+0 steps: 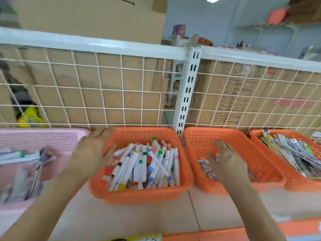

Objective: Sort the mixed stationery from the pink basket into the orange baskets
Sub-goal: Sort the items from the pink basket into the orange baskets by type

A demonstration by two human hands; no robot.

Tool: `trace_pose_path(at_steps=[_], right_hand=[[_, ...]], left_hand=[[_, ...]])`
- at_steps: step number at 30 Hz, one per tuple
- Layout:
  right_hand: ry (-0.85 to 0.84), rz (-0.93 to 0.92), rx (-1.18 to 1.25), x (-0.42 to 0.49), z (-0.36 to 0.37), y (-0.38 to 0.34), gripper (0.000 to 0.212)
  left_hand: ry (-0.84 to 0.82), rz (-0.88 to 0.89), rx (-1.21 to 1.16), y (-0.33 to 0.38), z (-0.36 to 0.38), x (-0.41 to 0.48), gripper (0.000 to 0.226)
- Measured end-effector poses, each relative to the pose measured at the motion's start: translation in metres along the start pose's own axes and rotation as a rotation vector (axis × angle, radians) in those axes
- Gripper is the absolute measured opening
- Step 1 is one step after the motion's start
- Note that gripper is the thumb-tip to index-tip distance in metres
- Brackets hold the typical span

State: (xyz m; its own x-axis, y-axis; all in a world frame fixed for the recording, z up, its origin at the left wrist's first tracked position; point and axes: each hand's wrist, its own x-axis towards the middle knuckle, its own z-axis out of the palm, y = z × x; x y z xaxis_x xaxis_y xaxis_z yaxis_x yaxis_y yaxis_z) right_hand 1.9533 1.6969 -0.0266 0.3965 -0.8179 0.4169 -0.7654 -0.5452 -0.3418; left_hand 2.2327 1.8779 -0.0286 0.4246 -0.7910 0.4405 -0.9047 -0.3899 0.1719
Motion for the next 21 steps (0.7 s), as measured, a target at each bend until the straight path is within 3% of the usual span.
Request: trace_pose_path(at_steps=[11, 21], right_hand=[[-0.116, -0.299, 0.103, 0.010, 0.057, -0.146, 0.034], [-0.248, -0.447, 0.106, -0.019, 0.095, -0.277, 0.038]], left_hand=[[0.087, -0.313, 0.138, -0.141, -0.070, -0.097, 0.039], [-0.024, -0.492, 0.093, -0.228, -0.100, -0.137, 0.040]])
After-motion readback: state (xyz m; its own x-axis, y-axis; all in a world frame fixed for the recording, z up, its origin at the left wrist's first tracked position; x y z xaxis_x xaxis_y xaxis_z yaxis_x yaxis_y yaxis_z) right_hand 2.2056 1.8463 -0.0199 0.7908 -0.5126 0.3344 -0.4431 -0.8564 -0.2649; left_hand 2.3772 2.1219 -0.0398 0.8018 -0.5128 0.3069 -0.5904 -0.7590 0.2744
